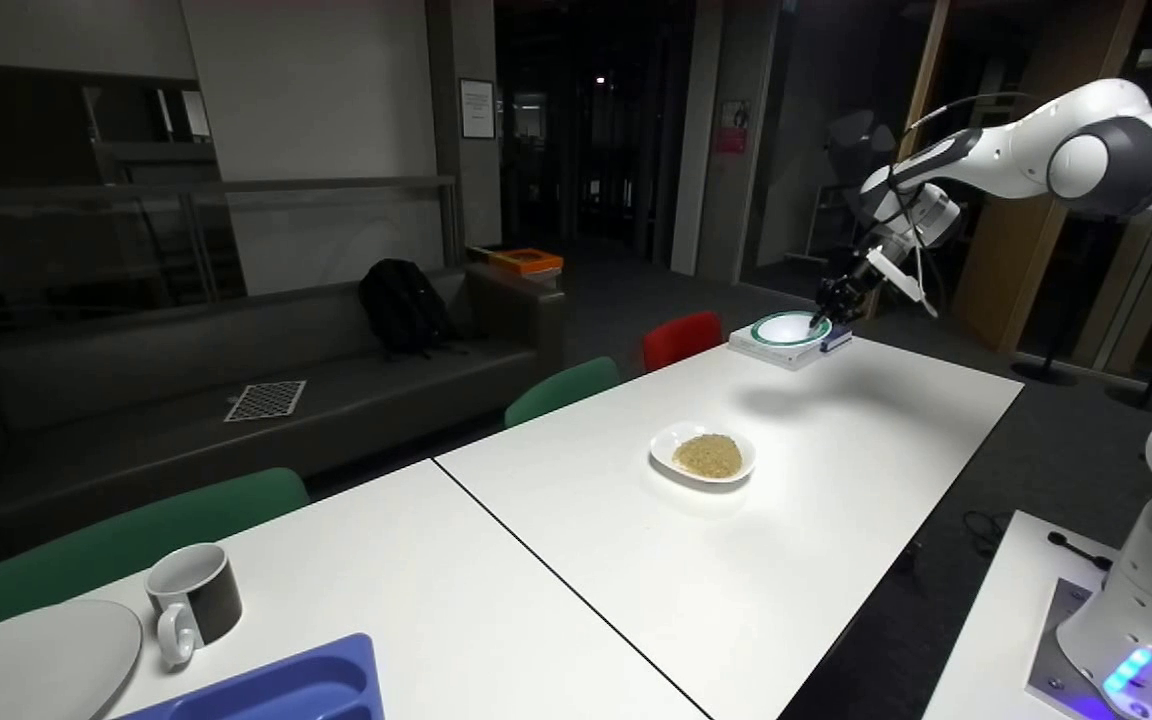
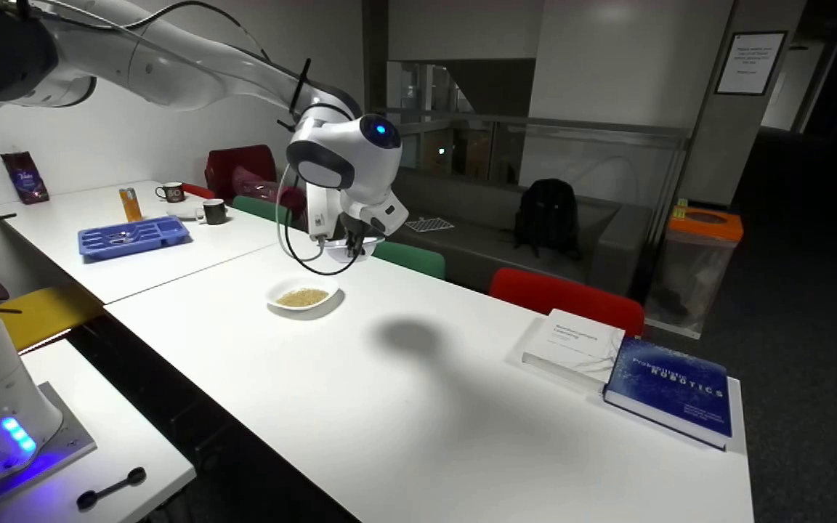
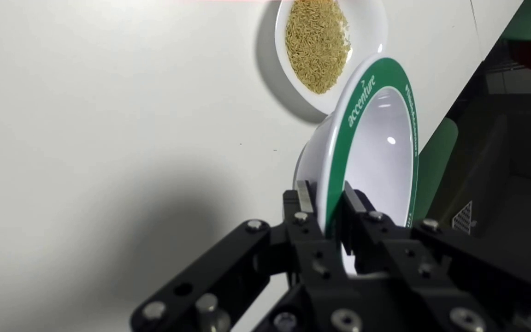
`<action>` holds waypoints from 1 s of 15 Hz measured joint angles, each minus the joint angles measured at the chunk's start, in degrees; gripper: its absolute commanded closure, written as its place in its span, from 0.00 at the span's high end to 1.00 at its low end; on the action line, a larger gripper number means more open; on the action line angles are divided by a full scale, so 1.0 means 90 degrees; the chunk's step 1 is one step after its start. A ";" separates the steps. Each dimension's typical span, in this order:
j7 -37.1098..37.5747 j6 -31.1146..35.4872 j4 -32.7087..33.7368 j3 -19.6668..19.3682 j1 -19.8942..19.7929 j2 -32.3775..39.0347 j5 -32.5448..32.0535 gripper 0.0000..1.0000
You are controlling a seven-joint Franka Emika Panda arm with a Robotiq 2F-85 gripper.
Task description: Pick up the bowl and pour some of its contents on the plate
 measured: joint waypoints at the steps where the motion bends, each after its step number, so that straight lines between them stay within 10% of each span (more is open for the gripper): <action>1: 0.0000 0.0000 0.0057 0.0002 -0.0013 0.0065 0.0070 0.04; 15: -0.0457 0.0098 0.0771 0.0204 -0.0540 0.1273 0.1214 0.04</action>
